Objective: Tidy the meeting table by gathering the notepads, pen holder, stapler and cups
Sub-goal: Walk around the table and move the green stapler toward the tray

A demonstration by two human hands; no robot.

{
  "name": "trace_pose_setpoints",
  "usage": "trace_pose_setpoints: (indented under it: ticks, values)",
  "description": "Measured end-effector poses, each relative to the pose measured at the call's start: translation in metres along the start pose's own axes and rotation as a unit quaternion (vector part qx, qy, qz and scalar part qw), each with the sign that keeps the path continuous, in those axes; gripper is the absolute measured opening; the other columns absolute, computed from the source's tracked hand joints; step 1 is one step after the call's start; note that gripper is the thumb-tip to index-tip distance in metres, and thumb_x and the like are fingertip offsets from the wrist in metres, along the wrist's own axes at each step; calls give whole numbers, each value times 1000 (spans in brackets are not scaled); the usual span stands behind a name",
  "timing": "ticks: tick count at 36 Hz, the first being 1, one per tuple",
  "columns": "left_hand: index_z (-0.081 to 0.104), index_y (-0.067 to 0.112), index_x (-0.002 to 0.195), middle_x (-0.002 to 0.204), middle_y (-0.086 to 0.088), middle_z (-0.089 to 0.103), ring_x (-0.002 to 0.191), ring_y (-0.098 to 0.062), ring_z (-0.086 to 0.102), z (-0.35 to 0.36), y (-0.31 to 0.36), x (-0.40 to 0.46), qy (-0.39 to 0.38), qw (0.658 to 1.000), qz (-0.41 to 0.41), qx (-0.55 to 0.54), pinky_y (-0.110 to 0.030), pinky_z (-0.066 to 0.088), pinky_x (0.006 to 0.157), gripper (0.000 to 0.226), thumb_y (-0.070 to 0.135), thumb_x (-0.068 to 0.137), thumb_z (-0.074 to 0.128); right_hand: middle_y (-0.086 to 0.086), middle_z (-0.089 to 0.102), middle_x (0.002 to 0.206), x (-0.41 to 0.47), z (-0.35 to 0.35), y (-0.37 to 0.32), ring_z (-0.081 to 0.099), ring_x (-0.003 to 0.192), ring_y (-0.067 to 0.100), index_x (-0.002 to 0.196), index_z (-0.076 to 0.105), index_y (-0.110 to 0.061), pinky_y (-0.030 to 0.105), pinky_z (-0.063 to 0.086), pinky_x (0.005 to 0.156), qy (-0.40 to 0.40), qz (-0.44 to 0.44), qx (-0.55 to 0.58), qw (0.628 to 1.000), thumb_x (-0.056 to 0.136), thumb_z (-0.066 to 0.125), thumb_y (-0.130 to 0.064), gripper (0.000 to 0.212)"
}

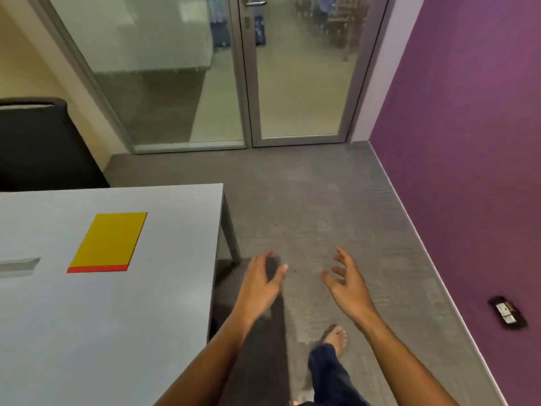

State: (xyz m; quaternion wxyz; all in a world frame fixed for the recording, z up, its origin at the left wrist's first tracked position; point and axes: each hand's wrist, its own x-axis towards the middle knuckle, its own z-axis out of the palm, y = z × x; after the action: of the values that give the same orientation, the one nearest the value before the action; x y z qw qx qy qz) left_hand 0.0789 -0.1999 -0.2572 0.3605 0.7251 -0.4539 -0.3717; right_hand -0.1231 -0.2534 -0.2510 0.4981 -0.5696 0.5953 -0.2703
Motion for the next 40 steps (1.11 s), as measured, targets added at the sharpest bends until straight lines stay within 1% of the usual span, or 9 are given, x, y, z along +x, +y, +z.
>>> trace_pose_setpoints:
  ticks: [3,7,9,11,15,20,25,30,40]
  values:
    - [44,31,145,148,9,48,128,0,43,-8,-4,33,18,1000,-13,-6,-20,34,102,63,55,91,63,-5,39,154,41,15,-11,48,132,15,156,30,-29,39,45,109,-34,-16,-3,999,94,70,-28,73]
    - [43,40,141,137,24,45,118,13,44,-15,2,80,38,999,-8,-21,0,34,87,59,61,89,61,-5,39,154,105,29,-26,48,129,13,154,31,-33,31,44,103,-76,-45,-20,996,94,71,-30,72]
    - [42,35,145,147,16,45,121,9,45,-21,7,105,48,999,-15,-11,-12,36,97,68,67,87,59,-5,38,155,137,35,-36,47,129,12,153,31,-36,31,44,101,-99,-57,-26,993,93,71,-31,72]
    - [41,31,148,154,6,44,131,-5,46,-29,14,132,71,997,-30,9,-25,38,103,75,71,87,55,-4,38,155,170,42,-50,47,130,13,152,31,-38,30,45,100,-126,-73,-34,989,93,71,-31,72]
    - [41,31,149,154,5,44,136,-12,45,-44,25,185,131,989,-58,33,-26,35,103,75,74,88,51,-5,38,155,235,53,-84,47,131,12,153,31,-39,35,46,106,-176,-108,-55,977,93,71,-34,73]
    - [45,28,147,151,2,49,135,-16,49,-58,39,247,185,979,-89,16,-32,41,106,69,64,90,57,-6,39,153,308,66,-126,48,131,12,154,31,-38,36,48,105,-203,-140,-67,967,93,70,-37,73]
    - [46,28,146,150,4,49,136,-15,48,-64,45,294,209,973,-96,-7,-26,37,102,64,62,92,57,-10,40,149,358,81,-151,48,129,10,153,32,-39,28,45,98,-226,-155,-66,959,92,70,-38,71]
    - [44,28,147,152,4,47,136,-13,45,-81,46,359,225,968,-106,-18,-25,35,101,63,59,93,57,-12,38,149,417,102,-177,46,131,9,153,32,-39,33,45,105,-247,-157,-78,953,93,69,-38,70]
    - [47,18,146,149,-3,50,135,-17,47,-150,24,503,225,968,-110,5,-22,31,102,61,49,95,61,-13,42,141,544,174,-230,50,126,10,151,36,-35,35,44,107,-258,-174,-128,942,92,71,-34,68]
